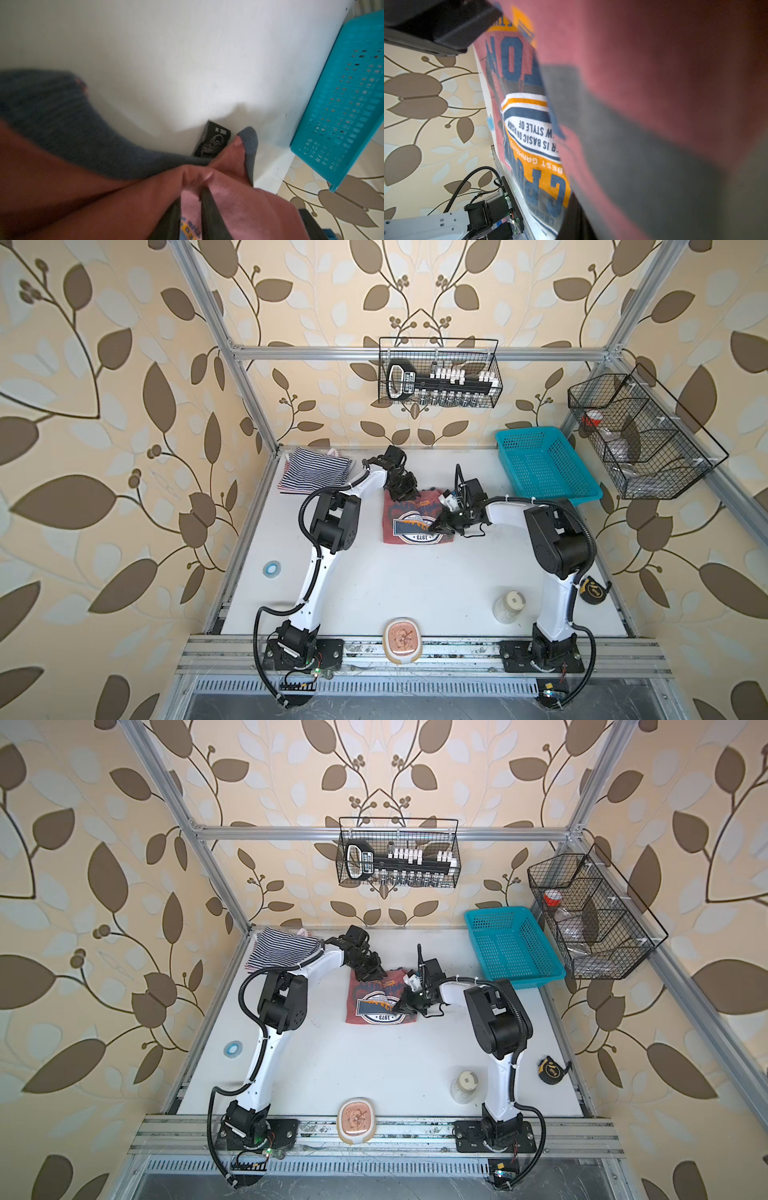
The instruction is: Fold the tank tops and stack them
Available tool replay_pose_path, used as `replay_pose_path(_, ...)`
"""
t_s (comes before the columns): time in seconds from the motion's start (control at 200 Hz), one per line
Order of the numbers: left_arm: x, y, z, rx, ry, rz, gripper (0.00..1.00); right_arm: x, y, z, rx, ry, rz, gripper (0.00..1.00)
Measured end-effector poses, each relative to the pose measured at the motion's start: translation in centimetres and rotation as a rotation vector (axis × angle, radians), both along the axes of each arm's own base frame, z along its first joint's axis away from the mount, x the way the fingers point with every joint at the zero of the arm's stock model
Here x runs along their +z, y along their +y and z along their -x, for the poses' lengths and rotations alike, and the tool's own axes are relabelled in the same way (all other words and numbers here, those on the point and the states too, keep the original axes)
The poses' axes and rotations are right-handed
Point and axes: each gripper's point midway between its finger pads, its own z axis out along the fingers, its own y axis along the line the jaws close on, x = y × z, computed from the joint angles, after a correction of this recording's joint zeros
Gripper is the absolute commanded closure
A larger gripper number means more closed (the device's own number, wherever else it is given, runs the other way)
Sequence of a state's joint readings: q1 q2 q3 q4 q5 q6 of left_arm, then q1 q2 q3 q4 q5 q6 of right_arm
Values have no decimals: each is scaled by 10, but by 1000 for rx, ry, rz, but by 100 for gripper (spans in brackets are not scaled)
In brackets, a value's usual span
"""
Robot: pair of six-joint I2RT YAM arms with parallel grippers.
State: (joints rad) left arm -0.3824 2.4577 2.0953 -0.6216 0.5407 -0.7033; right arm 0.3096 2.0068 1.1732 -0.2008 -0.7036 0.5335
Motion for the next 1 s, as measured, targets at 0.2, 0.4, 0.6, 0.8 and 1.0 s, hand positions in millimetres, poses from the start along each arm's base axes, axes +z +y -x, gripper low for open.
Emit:
replay_pose_path(0.2,69,9,2,-9,-125,-22,76,33,-2,-26,-20,-34,-21,92)
replay_pose_path(0.4,156,25,25,-25,-284,-15,78,78,-3,-70,-44,-145,-83,91)
replay_pose_path(0.6,103,47,75,-45,-152,-90,79,58,-5,-100,-69,-118,-112,91)
replay_pose_path(0.8,11,67,117,-55,71,-186,80,15,-18,-109,-117,-26,-112,90)
replay_pose_path(1.0,-5,70,118,-51,96,-214,81,13,-38,-121,-165,-37,-127,89)
